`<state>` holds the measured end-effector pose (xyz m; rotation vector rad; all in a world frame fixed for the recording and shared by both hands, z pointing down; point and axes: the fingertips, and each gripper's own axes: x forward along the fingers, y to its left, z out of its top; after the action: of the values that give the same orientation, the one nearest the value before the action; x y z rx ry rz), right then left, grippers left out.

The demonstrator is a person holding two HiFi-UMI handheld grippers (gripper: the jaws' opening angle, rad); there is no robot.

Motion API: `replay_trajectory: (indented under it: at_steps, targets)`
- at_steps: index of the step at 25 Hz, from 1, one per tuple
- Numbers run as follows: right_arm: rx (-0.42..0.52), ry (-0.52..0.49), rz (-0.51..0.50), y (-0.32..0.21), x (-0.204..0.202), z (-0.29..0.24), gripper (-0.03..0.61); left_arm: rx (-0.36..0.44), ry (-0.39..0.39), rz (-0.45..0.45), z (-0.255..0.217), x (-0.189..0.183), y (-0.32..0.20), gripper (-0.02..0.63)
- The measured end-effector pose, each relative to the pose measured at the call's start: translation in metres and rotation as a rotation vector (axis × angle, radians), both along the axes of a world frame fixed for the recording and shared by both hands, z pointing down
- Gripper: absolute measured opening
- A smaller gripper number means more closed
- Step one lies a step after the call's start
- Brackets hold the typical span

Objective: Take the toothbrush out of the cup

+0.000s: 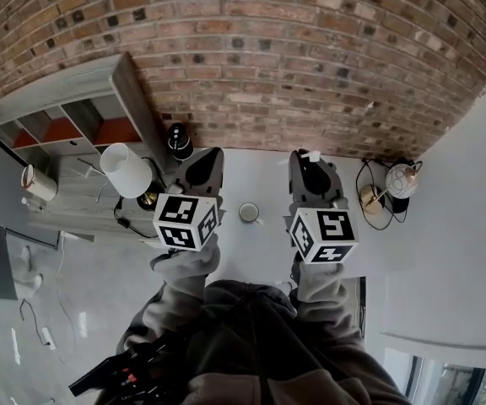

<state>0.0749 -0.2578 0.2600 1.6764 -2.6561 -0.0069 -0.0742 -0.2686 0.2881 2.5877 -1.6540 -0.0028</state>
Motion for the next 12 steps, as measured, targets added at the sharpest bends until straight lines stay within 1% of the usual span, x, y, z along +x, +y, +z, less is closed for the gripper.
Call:
replay_trajectory:
  at_steps: [6,12]
  targets:
    - [0.029,-0.010,-0.013,0.000,0.001,-0.013,0.040,0.036,-0.021,-0.003,-0.014,0.003,-0.001,-0.011]
    - [0.046,-0.007,-0.028,0.001,-0.003,-0.020,0.040,0.049,-0.025,-0.009,-0.020,0.002,-0.002,-0.011]
